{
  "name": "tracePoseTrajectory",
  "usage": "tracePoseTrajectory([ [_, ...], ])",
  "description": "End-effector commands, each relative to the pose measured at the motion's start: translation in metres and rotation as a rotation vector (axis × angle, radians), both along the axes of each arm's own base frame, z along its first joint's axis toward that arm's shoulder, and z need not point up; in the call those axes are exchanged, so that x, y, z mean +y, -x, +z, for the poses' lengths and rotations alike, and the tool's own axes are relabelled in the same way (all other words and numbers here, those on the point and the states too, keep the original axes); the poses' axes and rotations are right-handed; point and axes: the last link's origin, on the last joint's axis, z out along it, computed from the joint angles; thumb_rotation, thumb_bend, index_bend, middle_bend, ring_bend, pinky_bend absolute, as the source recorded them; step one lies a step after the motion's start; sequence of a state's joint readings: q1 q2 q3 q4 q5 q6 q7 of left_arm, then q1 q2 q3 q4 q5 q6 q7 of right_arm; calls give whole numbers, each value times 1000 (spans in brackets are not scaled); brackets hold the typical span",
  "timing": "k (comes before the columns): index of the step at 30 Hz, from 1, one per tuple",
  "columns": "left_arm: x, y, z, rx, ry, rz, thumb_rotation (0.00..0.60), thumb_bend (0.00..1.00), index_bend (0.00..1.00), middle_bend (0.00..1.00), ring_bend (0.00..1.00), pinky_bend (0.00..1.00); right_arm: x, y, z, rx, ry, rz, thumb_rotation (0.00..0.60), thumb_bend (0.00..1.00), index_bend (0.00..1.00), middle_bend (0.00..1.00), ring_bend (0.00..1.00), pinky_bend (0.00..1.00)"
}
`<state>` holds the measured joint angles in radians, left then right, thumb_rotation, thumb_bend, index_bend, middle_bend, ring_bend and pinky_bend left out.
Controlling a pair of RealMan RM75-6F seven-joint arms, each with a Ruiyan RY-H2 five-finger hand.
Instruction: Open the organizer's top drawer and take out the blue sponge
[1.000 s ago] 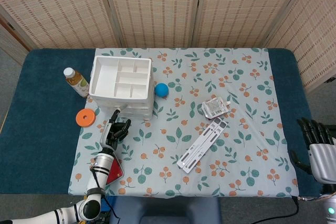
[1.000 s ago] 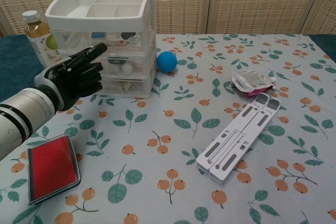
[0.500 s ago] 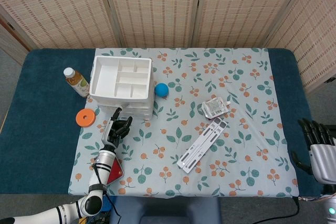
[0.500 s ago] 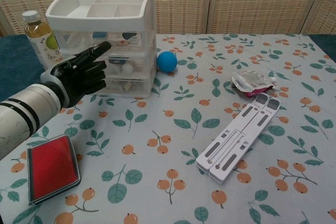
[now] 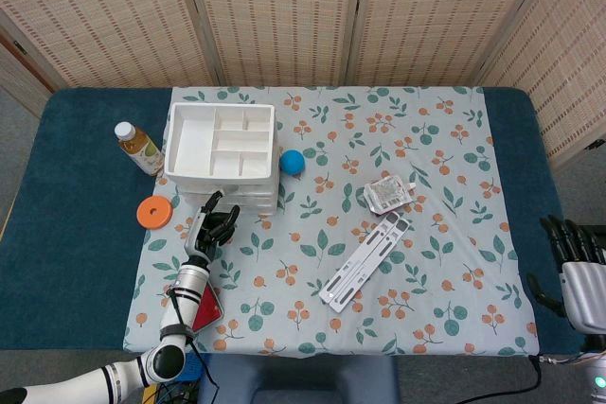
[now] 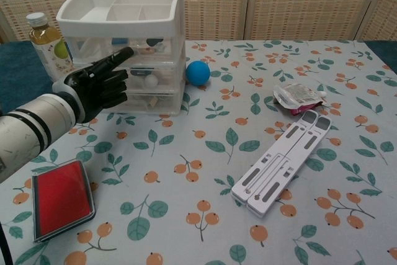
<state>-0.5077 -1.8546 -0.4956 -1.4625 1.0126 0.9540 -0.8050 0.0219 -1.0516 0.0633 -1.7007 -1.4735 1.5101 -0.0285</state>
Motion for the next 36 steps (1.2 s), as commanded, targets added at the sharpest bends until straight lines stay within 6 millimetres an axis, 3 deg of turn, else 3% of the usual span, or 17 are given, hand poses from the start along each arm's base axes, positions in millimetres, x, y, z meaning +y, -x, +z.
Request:
tracePoseTrajectory([
  [1,1,1,0,2,2,1,600,322,303,989,1000,1000,0,0,0,0,0,0,600,390,0,37,0,24],
  [19,-8,7,1,-1,28,-5,600,324,377,989,1000,1000,-1,-2,-1,4,-1,3,600,390,0,37,0,23],
  [36,-32,14,4,24,51,-47,600,324,358,988,1000,1000,-1,-2,-2,3,-8,5,600,390,0,37,0,24],
])
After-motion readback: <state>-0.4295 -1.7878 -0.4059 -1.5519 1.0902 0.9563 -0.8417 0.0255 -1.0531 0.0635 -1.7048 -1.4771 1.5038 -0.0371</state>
